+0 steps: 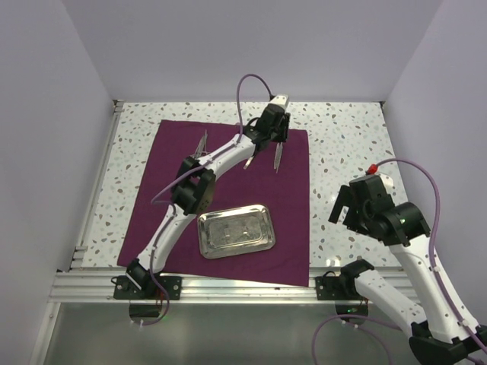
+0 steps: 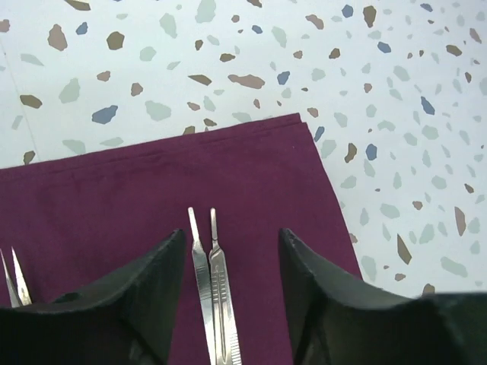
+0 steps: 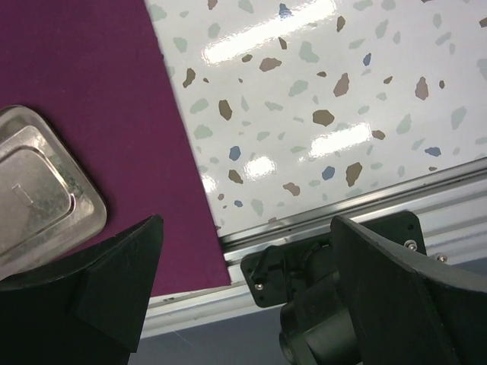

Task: Open and lay out the surgical kit
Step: Place the medical item in the surgical kit, then reset both arms

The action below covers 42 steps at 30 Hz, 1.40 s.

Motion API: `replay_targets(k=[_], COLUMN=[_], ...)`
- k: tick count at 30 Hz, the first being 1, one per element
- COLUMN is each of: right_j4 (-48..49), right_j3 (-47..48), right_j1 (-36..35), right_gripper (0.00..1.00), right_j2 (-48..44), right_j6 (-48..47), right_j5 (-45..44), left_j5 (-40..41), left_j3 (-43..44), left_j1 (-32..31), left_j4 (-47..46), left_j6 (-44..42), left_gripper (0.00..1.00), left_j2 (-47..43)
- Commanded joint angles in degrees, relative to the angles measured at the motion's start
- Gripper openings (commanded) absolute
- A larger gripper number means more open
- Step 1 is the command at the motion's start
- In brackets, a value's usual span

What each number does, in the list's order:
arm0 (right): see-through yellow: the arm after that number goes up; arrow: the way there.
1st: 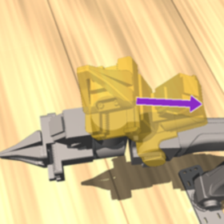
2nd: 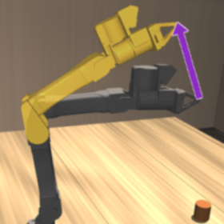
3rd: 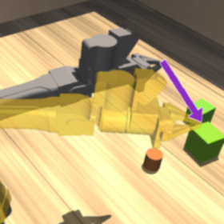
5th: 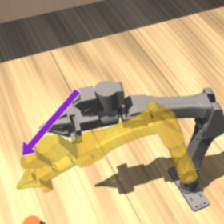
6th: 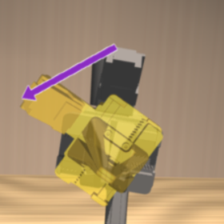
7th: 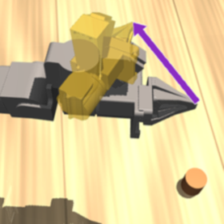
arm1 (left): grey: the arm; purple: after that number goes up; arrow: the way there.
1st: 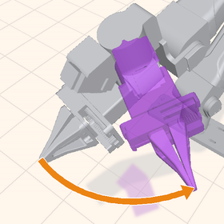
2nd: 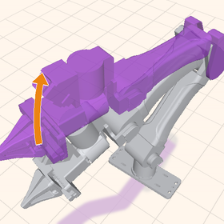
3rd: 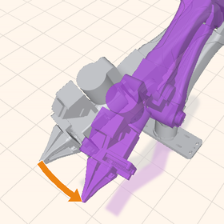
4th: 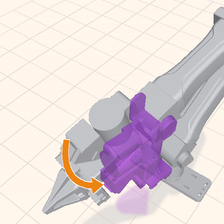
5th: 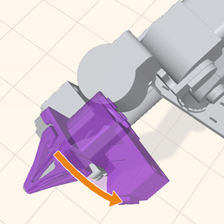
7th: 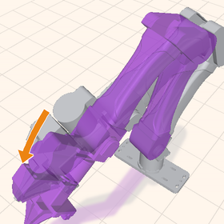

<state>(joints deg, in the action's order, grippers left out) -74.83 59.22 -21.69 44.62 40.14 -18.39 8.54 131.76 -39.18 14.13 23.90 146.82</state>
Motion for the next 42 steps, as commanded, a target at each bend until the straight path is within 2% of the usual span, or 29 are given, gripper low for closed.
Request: replay_targets(k=[1, 4, 6, 9, 10, 11, 12, 13, 15, 16, 18, 21, 24, 27, 35, 42], right_j4=[-0.06, 1.52, 3.63, 7.67, 10.38, 12.06, 13.99, 17.66, 21.81, 25.4, 28.84, 35.09, 40.1, 43.09, 43.28, 39.41], right_j3=[0.28, 0.89, 1.42, 2.74, 3.18, 4.14, 4.5, 4.85, 4.59, 4.5, 4.59, 6.69, 9.59, 10.74, 7.76, 7.4], right_j1=[-0.02, -0.02, -0.1, -0.1, -0.02, -0.1, -0.1, -0.02, -0.1, -0.02, -0.1, -0.1, -0.1, -0.02, -0.1, -0.02], right_gripper=[0.96, 0.98, 0.98, 0.98, 0.98, 0.99, 0.98, 0.98, 0.98, 0.98, 0.98, 0.98, 0.98, 0.98, 0.98, 0.98], right_j2=[0.9, 1.96, 2.93, 4.33, 4.77, 4.95, 4.86, 4.77, 3.55, 3.37, 3.54, 4.94, 7.32, 8.99, 6.89, 1.18], right_j6=[1.26, 0.99, 0.47, -0.93, -1.99, -2.78, -4.7, -5.42, -7.08, -7.44, -7.97, -9.02, -9.56, -8.77, -6.83, -9.19], right_j5=[-1.29, -1.3, -1.12, -0.42, 1.06, 2.3, 3.87, 5.54, 8.54, 9.51, 10.39, 11.62, 12.94, 13.47, 15.05, 8.81], left_j5=[1.66, 1.66, 2.36, 4.64, 5.69, 6.23, 7.62, 8.59, 10.88, 11.32, 13.34, 15.53, 17.47, 19.23, 20.73, 20.03], left_j3=[0.44, -2.03, -3.7, -11.85, -18.41, -22.13, -29.73, -33.47, -44.07, -47.18, -55.42, -63.7, -68.73, -71.2, -71.91, -72.09], left_j1=[0.15, 0.24, 0.33, 0.77, 1.29, 1.65, 2.0, 2.7, 3.58, 4.71, 5.6, 7.88, 10.43, 11.58, 12.9, 13.16], left_j4=[-4.81, -2.81, -0.78, 2.48, 2.83, 2.83, 2.66, 3.09, 4.58, 5.46, 8.52, 12.57, 15.56, 17.76, 22.34, 21.73], left_j6=[1.24, 0.45, -0.52, -2.01, -3.06, -3.68, -5.08, -5.61, -6.58, -6.76, -7.11, -7.29, -6.77, -6.5, -3.25, -2.9], left_gripper=[0.61, 0.8, 0.82, 0.82, 0.83, 0.83, 0.84, 0.89, 0.97, 1.0, 1.0, 1.0, 1.0, 1.0, 1.0, 1.0], left_j2=[-2.4, -6.62, -9.78, -20.14, -27.13, -30.86, -34.81, -42.25, -49.32, -55.7, -64.59, -72.53, -83.77, -88.88, -89.96, -89.79])
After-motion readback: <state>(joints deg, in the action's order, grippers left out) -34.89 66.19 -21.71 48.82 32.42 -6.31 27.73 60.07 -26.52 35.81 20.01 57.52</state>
